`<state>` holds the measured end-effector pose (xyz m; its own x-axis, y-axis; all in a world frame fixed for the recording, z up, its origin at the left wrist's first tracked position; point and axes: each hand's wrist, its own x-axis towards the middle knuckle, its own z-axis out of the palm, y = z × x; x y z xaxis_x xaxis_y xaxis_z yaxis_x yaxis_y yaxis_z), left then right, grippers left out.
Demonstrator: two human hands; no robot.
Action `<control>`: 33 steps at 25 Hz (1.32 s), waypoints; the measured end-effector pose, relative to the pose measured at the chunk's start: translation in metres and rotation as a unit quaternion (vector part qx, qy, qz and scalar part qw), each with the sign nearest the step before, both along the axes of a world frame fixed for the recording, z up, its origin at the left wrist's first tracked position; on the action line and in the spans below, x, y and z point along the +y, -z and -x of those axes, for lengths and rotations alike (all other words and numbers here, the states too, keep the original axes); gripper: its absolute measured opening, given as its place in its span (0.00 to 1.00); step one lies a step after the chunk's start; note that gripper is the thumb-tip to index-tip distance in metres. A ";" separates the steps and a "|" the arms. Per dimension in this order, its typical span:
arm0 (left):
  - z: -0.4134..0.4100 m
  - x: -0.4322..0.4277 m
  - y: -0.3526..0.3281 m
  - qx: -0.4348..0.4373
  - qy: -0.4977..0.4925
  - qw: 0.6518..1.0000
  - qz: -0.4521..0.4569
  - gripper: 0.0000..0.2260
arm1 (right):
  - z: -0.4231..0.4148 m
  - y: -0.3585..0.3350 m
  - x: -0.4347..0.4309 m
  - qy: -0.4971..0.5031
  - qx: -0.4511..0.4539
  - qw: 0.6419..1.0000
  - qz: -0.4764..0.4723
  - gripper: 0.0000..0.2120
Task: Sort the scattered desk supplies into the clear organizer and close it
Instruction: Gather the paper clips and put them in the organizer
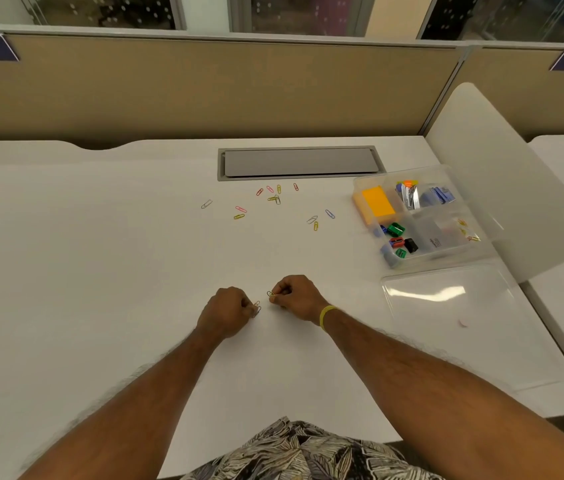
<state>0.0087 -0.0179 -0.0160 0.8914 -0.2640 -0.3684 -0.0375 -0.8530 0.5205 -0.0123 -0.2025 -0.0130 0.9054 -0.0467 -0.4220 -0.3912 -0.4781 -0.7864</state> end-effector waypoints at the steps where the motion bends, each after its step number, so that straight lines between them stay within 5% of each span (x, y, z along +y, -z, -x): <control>1: 0.002 -0.003 -0.001 -0.003 -0.002 1.000 -0.012 0.09 | 0.002 0.001 -0.001 0.011 0.004 1.000 -0.012 0.02; 7: 0.004 -0.021 -0.009 -0.026 0.047 0.990 -0.131 0.11 | 0.014 0.003 -0.003 0.034 0.016 0.999 -0.029 0.05; 16: 0.014 -0.038 -0.012 -0.024 0.067 0.992 -0.103 0.08 | 0.027 0.006 -0.007 0.055 0.011 0.997 -0.045 0.05; 21: 0.017 -0.042 -0.006 0.018 0.001 0.996 0.087 0.06 | 0.036 0.004 -0.017 0.134 0.028 0.981 -0.139 0.02; 25: 0.017 -0.058 -0.015 0.079 -0.078 0.952 0.285 0.05 | 0.046 -0.001 -0.033 0.208 0.019 0.947 -0.243 0.01; 33: 0.010 -0.133 -0.039 0.125 -0.047 0.931 0.339 0.09 | 0.056 -0.020 -0.089 0.294 -0.034 0.905 -0.305 0.07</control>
<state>-0.0013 -0.1504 0.0229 0.8316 -0.4357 -0.3444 0.2152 -0.3189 0.9230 -0.0683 -0.2913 0.0066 0.8251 -0.3056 -0.4753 -0.3770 0.3288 -0.8659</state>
